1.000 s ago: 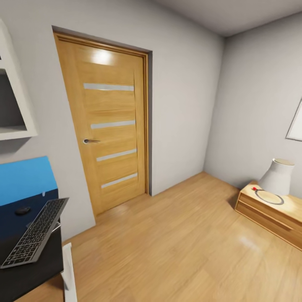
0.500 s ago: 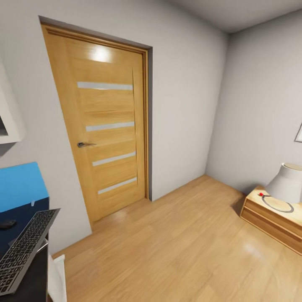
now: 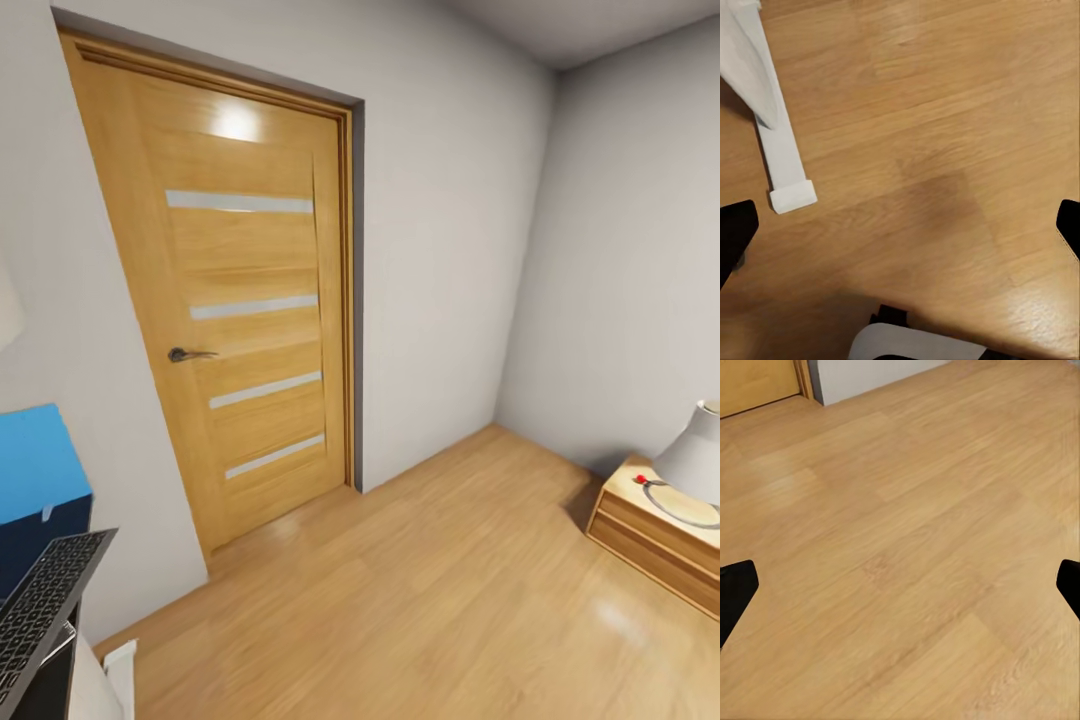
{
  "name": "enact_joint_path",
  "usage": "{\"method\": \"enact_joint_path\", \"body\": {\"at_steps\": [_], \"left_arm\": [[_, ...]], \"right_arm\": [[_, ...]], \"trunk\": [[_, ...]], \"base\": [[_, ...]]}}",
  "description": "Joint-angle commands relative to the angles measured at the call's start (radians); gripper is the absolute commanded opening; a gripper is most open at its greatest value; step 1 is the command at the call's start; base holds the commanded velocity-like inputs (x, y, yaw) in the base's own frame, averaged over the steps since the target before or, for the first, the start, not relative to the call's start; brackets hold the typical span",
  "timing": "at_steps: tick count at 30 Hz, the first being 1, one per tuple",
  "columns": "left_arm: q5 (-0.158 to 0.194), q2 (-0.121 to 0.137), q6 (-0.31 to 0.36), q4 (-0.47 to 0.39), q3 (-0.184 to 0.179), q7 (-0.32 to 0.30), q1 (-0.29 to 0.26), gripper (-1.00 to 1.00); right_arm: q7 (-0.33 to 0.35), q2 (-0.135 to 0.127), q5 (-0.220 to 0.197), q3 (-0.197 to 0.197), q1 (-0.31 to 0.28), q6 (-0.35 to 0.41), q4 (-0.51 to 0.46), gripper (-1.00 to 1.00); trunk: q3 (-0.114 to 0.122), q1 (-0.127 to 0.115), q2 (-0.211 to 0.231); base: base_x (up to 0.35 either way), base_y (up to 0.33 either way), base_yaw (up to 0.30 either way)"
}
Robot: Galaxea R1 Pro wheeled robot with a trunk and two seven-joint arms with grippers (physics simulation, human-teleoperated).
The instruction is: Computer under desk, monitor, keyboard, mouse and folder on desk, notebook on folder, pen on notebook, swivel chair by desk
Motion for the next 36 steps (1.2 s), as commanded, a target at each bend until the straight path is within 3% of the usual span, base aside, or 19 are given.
{"method": "enact_joint_path", "body": {"at_steps": [1, 36], "left_arm": [[-0.001, 0.000, -0.001, -0.001, 0.003, 0.000, 0.000, 1.00], [-0.001, 0.000, 0.001, 0.000, 0.003, 0.000, 0.000, 1.00]], "right_arm": [[-0.008, 0.000, 0.000, 0.006, -0.001, -0.002, 0.001, 1.00], [-0.008, 0.000, 0.000, 0.008, -0.001, -0.002, 0.001, 1.00]], "trunk": [[-0.001, 0.001, -0.001], [-0.001, 0.001, -0.001]], "base": [[0.325, 0.000, 0.000], [0.325, 0.000, 0.000]]}}
